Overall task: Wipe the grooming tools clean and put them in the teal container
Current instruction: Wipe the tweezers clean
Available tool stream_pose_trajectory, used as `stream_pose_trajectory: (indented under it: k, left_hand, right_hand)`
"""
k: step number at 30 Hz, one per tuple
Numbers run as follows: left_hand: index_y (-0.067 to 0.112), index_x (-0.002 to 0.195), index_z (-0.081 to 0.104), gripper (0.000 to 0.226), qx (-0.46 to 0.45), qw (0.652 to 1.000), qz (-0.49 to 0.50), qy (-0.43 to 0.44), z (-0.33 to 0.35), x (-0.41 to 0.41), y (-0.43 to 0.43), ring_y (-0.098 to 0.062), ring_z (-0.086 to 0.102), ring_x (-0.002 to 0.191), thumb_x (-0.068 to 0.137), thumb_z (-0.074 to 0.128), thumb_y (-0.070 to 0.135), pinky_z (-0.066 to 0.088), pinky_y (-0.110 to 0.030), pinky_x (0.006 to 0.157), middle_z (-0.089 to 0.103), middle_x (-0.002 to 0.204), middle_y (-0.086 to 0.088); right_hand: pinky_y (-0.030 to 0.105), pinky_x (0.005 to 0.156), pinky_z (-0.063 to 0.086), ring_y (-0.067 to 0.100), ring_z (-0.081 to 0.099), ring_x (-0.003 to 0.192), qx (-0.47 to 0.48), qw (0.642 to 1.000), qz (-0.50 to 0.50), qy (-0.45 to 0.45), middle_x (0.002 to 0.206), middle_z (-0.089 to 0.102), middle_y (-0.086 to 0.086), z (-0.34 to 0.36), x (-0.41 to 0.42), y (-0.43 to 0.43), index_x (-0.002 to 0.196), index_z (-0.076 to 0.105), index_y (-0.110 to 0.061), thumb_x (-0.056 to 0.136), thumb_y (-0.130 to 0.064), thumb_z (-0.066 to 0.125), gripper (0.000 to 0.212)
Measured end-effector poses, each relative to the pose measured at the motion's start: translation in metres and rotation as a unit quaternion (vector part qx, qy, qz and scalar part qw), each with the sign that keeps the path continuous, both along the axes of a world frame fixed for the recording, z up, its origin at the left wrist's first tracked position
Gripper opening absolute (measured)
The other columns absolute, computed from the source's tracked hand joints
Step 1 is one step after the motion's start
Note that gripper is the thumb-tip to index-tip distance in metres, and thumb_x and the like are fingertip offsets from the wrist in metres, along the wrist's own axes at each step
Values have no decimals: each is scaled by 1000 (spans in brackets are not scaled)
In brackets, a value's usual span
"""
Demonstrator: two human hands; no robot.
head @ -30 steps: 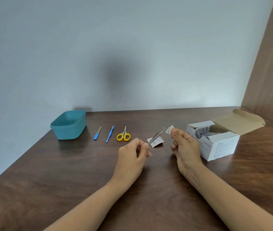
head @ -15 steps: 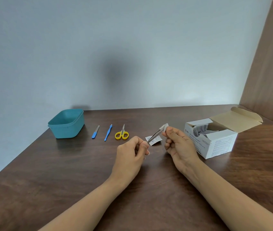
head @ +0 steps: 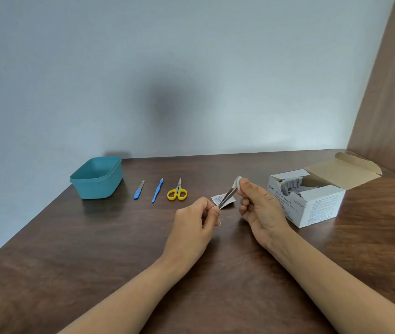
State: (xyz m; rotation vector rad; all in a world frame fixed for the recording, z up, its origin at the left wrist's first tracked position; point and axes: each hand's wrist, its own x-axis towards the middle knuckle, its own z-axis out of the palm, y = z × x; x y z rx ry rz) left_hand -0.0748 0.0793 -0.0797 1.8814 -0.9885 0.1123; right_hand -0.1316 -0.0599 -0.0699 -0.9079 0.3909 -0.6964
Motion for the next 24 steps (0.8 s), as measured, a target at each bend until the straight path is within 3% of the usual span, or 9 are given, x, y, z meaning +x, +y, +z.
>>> stream_pose_trajectory:
  k: [7,17,24]
  left_hand:
    - [19,78,58,20,17,999,-3,-32,-1,0,1,-6,59,62,96,53,26,48,-23,60,66,66,9]
    - [21,79,57,20,37,998,-1,-45,-2,0,-1,-6,56,61,96,51,28,45,-25,61,66,68,9]
    - [21,81,58,18,44,998,-6,-51,-2,-2,0,-7,59,67,96,52,29,48,-26,64,66,69,11]
  right_hand:
    - [12,46,37,2,42,48,-2,1000,1,-11,62,59,-3,0,-1,0,61,72,-15,89,-9,60,32]
    - [13,42,34,2,39,44,59,998,-13,-10,70,53,2,2,1,-3,78,65,-9,84,-4,65,8]
    - [13,44,30,1,38,42,28,999,-22,-10,54,55,-7,2,0,0,71,61,-12,88,-16,64,17]
